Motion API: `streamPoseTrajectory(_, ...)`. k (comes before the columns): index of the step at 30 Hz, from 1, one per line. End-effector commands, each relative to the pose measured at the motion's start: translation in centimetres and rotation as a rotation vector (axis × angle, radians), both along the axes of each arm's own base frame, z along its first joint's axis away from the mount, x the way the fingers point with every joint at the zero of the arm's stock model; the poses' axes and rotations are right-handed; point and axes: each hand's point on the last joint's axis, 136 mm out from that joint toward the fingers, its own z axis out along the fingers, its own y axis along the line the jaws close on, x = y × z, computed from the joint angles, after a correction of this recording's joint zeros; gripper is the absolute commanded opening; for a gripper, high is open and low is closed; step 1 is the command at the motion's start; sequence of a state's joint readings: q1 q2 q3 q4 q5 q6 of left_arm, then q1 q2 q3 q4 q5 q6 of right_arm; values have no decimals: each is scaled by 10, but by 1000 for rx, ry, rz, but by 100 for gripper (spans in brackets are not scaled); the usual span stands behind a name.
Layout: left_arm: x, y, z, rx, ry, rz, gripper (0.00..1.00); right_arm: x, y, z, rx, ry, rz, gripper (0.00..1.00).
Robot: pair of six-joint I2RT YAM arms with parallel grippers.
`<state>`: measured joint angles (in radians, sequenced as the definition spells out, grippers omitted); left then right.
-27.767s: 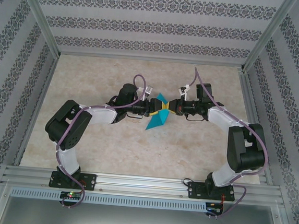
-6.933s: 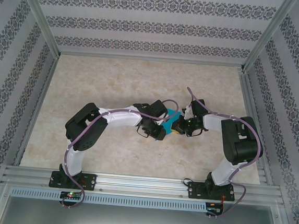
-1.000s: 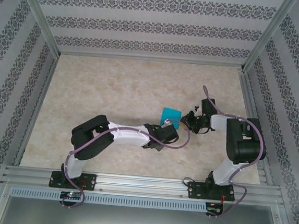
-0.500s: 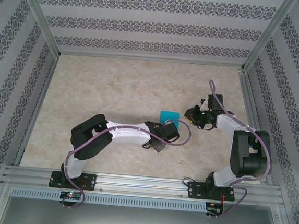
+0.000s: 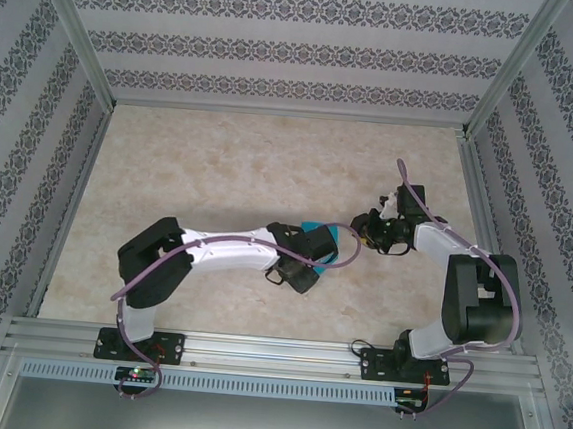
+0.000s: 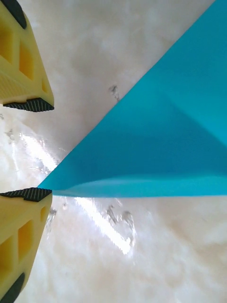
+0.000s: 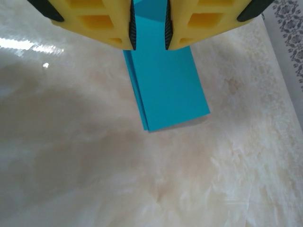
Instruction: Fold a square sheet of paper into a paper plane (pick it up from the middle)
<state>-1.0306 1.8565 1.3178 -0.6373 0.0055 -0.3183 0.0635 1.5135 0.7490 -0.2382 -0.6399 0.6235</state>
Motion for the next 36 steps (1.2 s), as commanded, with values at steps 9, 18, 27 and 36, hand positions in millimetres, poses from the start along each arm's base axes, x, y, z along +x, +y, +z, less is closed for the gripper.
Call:
streamPoseTrajectory(9,7,-23,58,-255,49,26,42,-36,20,-7,65,29,81,31)
streamPoseTrajectory(18,-3,-48,76,-401,123,-13,27,-48,29,-12,97,50,95,29)
streamPoseTrajectory(27,-9,-54,40,-380,212,-15,22,-50,35,-13,125,56,99,22)
streamPoseTrajectory(36,13,-41,14,-327,177,50,20,-53,33,-21,109,74,102,21)
